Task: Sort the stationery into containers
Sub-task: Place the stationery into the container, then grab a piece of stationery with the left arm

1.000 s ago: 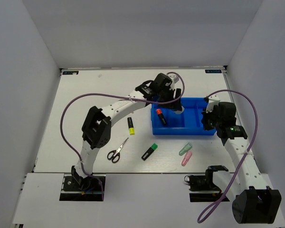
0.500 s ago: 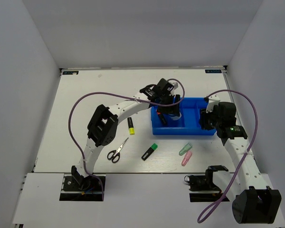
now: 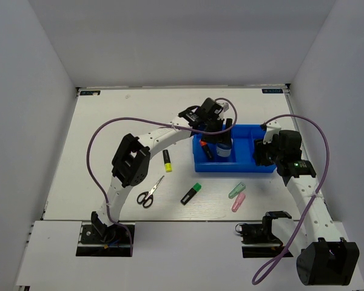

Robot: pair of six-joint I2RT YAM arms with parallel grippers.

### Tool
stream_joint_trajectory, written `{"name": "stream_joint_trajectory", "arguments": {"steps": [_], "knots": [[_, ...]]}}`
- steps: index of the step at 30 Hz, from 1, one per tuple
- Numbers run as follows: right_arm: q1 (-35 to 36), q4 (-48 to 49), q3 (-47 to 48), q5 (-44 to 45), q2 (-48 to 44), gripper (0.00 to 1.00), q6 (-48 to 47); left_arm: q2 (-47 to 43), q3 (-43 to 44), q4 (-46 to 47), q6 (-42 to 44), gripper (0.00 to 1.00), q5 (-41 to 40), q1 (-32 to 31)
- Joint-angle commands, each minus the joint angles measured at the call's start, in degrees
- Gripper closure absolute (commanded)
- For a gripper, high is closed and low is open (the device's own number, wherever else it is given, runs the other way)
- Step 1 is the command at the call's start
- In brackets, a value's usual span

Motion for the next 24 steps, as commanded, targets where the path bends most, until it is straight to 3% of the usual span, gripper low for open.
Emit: {"name": "stream_joint_trajectory", "arguments": {"steps": [1, 5, 11, 13, 15, 16, 19, 20, 22, 24], "knots": [[-0.19, 1.33, 0.05, -0.65, -0.70, 0.48, -0.16, -2.13, 2.98, 1.08, 0.20, 0.17, 0.44, -0.37], [-0.19, 1.33, -0.04, -0.73, -0.53, 0.46, -0.16, -1.87, 2.36, 1.43, 0.12, 0.12, 0.79, -0.37], [-0.37, 1.33, -0.04, -0.73, -0.80, 0.46, -0.33, -2.13, 2.45, 2.57, -0.32, 0.16, 1.93, -0.55], [-0.28, 1.15, -0.04, -1.17, -0.71, 0.49, -0.25, -3.09, 2.36, 3.01, -0.32, 0.30, 2.54, -0.64], [-0.46, 0.80, 0.14, -2.66, -0.97, 0.52, -0.60, -5.02, 2.36, 3.01, -0.15, 0.51, 3.07, -1.07], [-0.46, 0.62, -0.04, -3.28, -1.23, 0.59, -1.47, -5.90, 2.01, 2.75, 0.55, 0.72, 3.16, -1.08], [-0.37, 0.36, -0.83, -8.54, -2.46, 0.77, -3.05, -11.61, -0.17, 0.74, 2.74, 1.00, 1.24, -1.95], [-0.46, 0.53, -1.35, -10.64, -3.33, 0.91, -3.32, -13.45, -2.62, -1.02, 4.49, 1.00, -1.38, -2.30], [-0.37, 1.06, -2.23, -12.94, -4.39, 0.94, -4.11, -21.97, -8.85, -3.13, 6.62, 1.00, -11.19, -3.27], [-0.37, 1.07, -1.98, -13.39, -4.40, 0.93, -4.20, -29.09, -16.51, -5.51, 6.28, 0.67, -17.54, -2.75]]}}
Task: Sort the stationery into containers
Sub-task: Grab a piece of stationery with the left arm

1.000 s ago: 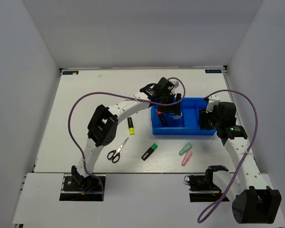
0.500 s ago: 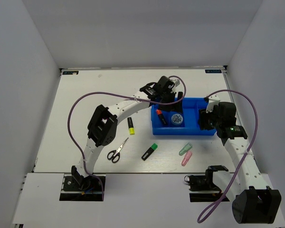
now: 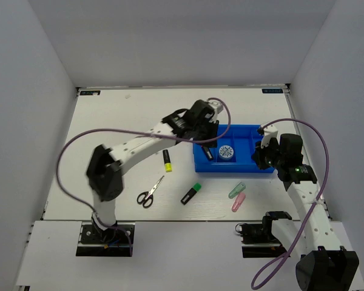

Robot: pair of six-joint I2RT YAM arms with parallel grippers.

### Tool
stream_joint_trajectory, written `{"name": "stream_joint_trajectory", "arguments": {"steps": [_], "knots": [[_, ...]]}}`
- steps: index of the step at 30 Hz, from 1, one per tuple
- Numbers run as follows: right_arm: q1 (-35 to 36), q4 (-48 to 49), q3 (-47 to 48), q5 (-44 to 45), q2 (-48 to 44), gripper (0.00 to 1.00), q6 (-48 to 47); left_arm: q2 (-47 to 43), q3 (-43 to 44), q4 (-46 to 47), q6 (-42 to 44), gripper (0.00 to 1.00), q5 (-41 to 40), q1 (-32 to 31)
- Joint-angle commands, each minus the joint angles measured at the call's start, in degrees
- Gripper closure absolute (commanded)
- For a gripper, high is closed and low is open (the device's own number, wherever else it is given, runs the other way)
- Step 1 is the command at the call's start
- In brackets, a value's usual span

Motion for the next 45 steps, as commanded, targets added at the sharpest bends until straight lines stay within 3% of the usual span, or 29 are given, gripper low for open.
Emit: {"name": "stream_joint_trajectory", "arguments": {"steps": [1, 3, 4, 7, 9, 12, 17, 27, 32, 40, 41, 45], "knots": [[-0.11, 0.80, 0.43, -4.17, -0.01, 0.90, -1.32, -17.81, -13.68, -5.79, 1.73, 0.57, -19.99, 0.03], [-0.19, 0.27, 0.78, -3.38, 1.40, 0.84, -1.23, -23.99, -19.18, -6.68, -1.94, 0.46, -22.96, 4.48], [-0.19, 0.36, 0.96, -3.29, 1.84, 0.82, -1.31, -28.71, -27.04, -6.77, -3.01, 0.42, -22.28, 6.25], [-0.02, -0.08, 1.22, -4.51, 3.42, 0.71, -1.23, -32.17, -37.79, -2.06, -6.10, 0.42, -16.06, 14.26], [-0.02, -0.87, 1.75, -6.26, 4.47, 0.57, -1.58, -31.57, -40.82, -0.54, -6.45, 0.46, -14.55, 16.72], [0.15, -2.27, 1.93, -10.04, 4.92, 0.45, -3.59, -26.40, -39.70, 2.01, -6.37, 0.46, -12.78, 16.91], [0.07, -3.33, 2.10, -12.25, 5.36, 0.45, -5.00, -16.48, -35.04, 3.24, -6.89, 0.44, -11.02, 16.82], [-0.02, -4.12, 2.19, -12.86, 5.89, 0.45, -5.71, -10.31, -33.54, 5.36, -8.21, 0.42, -10.49, 15.94], [0.16, -6.23, 2.63, -15.93, 6.06, 0.36, -8.25, -6.96, -30.64, 0.53, -8.04, 0.42, -14.70, 14.36], [0.16, -9.92, 3.25, -22.88, 4.92, 0.31, -12.48, -2.21, -29.31, -2.56, -8.91, 0.55, -18.93, 13.04], [0.16, -9.92, 3.16, -23.15, 4.75, 0.31, -12.48, -2.13, -29.67, -2.47, -9.18, 0.66, -19.02, 12.95], [-0.02, -10.01, 3.25, -23.24, 4.22, 0.31, -12.83, -3.88, -30.37, -2.38, -8.83, 0.88, -19.11, 12.60]]}}
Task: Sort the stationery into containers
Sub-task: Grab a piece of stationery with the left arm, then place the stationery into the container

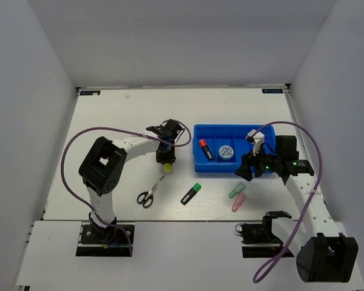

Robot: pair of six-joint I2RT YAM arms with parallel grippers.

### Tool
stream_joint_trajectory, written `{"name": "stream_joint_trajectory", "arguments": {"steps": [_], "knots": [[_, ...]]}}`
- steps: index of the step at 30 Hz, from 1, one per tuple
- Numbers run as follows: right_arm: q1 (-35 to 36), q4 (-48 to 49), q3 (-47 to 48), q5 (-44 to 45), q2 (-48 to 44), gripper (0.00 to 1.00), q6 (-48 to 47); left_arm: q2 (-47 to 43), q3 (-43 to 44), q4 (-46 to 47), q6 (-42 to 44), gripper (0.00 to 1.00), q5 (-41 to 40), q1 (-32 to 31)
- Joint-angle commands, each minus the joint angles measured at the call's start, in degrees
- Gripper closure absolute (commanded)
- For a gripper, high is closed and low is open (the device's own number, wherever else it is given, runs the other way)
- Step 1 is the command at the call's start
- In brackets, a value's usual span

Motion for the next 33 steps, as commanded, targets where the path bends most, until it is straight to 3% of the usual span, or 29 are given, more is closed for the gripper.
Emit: {"name": "stream_joint_trajectory", "arguments": {"steps": [1, 2, 5, 6, 9, 12, 21, 26, 29, 33], "knots": [[0.16, -0.85, 2.42, -2.82, -1.18, 0.32, -1.59, -2.72, -0.67, -1.99, 0.33, 0.90, -1.99, -0.27], [0.16, -1.29, 2.42, -3.17, -1.27, 0.34, -1.85, -3.61, -0.41, -2.08, 0.68, 0.91, -1.91, -0.80], [0.33, -3.40, 2.50, -6.60, -1.27, 0.57, -4.22, -7.99, 3.10, -2.69, 2.88, 0.92, -0.68, -2.73], [0.51, -4.97, 2.50, -9.13, -1.18, 0.75, -7.71, -8.53, 6.33, -2.95, 4.28, 0.92, -0.24, -3.52], [0.51, -10.60, 2.24, -17.03, -1.27, 0.98, -17.99, -9.42, 11.95, -2.08, 5.16, 0.92, 2.48, -5.72], [0.51, -15.86, 1.19, -22.76, -1.71, 0.98, -28.07, -7.23, 18.10, -1.55, 5.43, 0.91, 6.08, -8.00], [0.60, -16.76, -0.31, -23.22, -2.94, 0.68, -31.48, 5.07, 31.67, -2.95, 3.85, 0.85, 8.20, -10.20], [0.95, -15.01, -0.22, -22.07, -2.59, 0.43, -30.33, 7.11, 32.47, -3.48, 3.15, 0.67, 7.50, -10.73], [1.56, -16.22, 0.22, -22.25, -2.24, 0.39, -33.04, 7.28, 31.50, -3.31, 3.06, 0.49, 7.32, -10.82], [2.79, -20.36, 0.75, -24.71, 0.04, 0.34, -46.29, 6.76, 31.06, -3.13, 3.58, 0.33, 6.80, -10.73]]}}
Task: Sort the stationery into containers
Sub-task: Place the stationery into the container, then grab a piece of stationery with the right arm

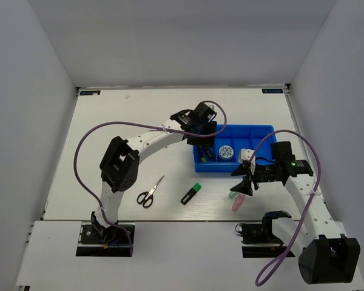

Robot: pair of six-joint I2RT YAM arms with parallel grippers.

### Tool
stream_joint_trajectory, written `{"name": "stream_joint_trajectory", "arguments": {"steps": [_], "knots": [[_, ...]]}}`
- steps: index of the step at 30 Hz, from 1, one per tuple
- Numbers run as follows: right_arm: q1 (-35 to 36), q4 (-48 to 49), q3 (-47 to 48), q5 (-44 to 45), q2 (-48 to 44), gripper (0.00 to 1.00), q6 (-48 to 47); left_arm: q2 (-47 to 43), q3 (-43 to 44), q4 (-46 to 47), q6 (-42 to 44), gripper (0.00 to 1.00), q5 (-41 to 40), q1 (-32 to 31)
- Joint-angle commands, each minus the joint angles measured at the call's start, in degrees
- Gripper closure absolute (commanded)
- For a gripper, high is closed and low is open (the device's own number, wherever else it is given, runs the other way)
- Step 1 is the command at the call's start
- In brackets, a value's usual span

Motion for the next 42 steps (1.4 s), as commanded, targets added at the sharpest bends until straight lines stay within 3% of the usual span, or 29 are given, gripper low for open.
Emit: {"name": "stream_joint_trajectory", "arguments": {"steps": [1, 4, 6, 7, 8, 9, 10, 11, 13, 14, 17, 18, 19, 21, 25, 32, 42], "knots": [[0.61, -5.49, 0.51, -3.14, 1.69, 0.34, -14.09, -3.69, 0.51, 0.19, 0.31, 0.28, -0.33, -0.35], [1.48, -7.52, 1.12, -3.22, 4.06, 0.34, -23.76, -5.01, 0.42, -0.07, 1.01, 0.28, -0.50, -0.53], [2.27, -14.53, 2.17, -3.93, 5.99, 0.34, -34.80, -8.24, 0.07, -0.51, 1.62, 0.68, -0.68, -0.88], [2.54, -16.48, 3.65, -4.71, 8.78, 0.36, -43.06, -8.96, -1.07, -0.60, 1.98, 0.81, -2.07, -1.57], [2.89, -18.94, 4.19, -4.72, 9.94, 0.36, -48.53, -12.97, -1.69, -0.69, 2.33, 0.88, -2.87, -2.02], [4.02, -25.92, 6.81, -4.37, 14.13, 0.38, -60.68, -16.32, -4.56, -1.39, 3.29, 0.92, -4.97, -3.15], [5.25, -27.82, 7.79, -4.37, 15.65, 0.40, -63.50, -16.35, -5.98, -1.83, 3.56, 0.92, -4.99, -3.42], [6.14, -29.49, 8.84, -3.85, 17.23, 0.42, -65.53, -21.92, -7.39, -2.27, 3.73, 0.90, -8.29, -3.60], [9.63, -34.60, 11.82, -2.53, 22.65, 0.45, -71.61, -25.91, -15.99, -3.85, 3.21, 0.65, -11.56, -4.04], [10.62, -34.26, 12.97, -1.74, 23.65, 0.46, -71.62, -32.54, -18.63, -4.03, 2.95, 0.59, -13.32, -4.04], [15.45, -24.64, 11.16, 2.21, 24.90, 0.46, -65.40, -42.59, -31.20, -6.40, 1.11, 0.41, -16.85, -2.21], [17.81, -21.28, 10.18, 3.44, 24.72, 0.46, -59.20, -44.28, -38.18, -7.62, 0.58, 0.38, -16.68, -1.50], [20.45, -12.81, 9.48, 6.50, 24.72, 0.46, -57.66, -47.52, -40.34, -8.33, -0.47, 0.37, -16.59, -0.88], [24.15, -8.43, 7.81, 10.21, 25.68, 0.46, -51.01, -53.57, -47.78, -8.95, -1.18, 0.37, -16.07, 1.40], [30.57, 2.88, 9.55, 17.68, 29.45, 0.46, -42.19, -58.97, -53.80, -9.83, -1.36, 0.37, -15.71, 4.13], [41.02, 6.35, 17.20, 28.92, 38.85, 0.46, -34.36, -64.16, -57.15, -12.29, 0.83, 0.36, -16.06, 6.33], [49.29, 9.86, 24.67, 37.02, 47.82, 0.46, -25.49, -72.77, -60.93, -15.63, 1.28, 0.27, -17.47, 8.61]]}}
